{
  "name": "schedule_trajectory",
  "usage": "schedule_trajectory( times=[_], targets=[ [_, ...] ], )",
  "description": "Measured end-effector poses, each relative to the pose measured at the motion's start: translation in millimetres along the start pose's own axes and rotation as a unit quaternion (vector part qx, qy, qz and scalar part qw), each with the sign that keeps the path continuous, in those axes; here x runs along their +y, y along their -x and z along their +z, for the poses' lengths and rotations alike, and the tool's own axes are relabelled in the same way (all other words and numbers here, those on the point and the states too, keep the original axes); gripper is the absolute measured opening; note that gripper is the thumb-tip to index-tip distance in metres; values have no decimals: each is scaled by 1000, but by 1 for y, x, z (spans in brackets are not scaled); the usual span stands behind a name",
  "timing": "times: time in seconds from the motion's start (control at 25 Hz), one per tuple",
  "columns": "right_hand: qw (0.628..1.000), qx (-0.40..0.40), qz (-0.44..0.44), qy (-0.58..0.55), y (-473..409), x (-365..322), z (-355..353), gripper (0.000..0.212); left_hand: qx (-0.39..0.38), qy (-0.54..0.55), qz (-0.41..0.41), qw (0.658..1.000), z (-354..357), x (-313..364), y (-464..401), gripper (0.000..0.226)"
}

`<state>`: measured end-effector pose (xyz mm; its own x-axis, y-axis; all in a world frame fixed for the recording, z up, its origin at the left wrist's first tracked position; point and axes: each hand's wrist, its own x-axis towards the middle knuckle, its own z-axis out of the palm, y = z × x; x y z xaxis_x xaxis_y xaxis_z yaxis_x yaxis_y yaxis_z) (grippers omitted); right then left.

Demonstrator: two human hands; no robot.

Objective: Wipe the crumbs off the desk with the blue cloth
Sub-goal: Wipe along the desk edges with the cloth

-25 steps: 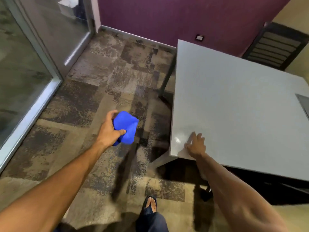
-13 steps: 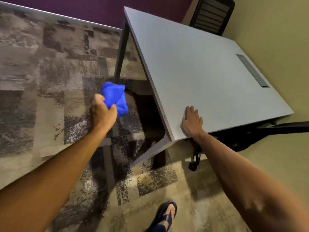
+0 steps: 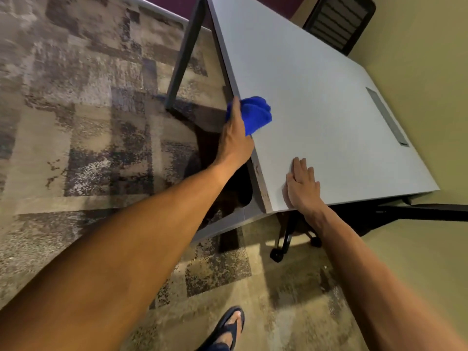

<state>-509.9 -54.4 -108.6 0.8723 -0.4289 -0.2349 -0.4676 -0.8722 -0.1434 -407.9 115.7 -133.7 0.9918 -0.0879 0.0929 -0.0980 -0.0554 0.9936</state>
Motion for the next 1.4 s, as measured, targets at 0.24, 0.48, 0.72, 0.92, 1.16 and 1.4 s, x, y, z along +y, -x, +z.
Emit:
schedule_trajectory(
  times=[0.24, 0.48, 0.72, 0.92, 1.16, 1.4],
  targets=[
    [999, 31, 8, -6, -2, 3, 9, 56, -114, -40, 46, 992, 0, -22, 1, 83],
    [999, 44, 15, 0, -3, 3, 10, 56, -142, 16, 46, 989, -5, -41, 23, 83],
    [995, 98, -2, 11, -1, 2, 12, 54, -119, 36, 60, 990, 9, -43, 70, 78],
    [984, 169, -59, 18, -26, 8, -6, 44, -130, 57, 59, 988, 13, -42, 101, 78],
    [988, 120, -94, 18, -37, 15, -4, 51, -103, 62, 78, 990, 23, -44, 142, 78],
    [991, 106, -86, 15, -35, 16, -4, 54, -153, 52, 100, 982, 17, -50, 169, 75]
  ],
)
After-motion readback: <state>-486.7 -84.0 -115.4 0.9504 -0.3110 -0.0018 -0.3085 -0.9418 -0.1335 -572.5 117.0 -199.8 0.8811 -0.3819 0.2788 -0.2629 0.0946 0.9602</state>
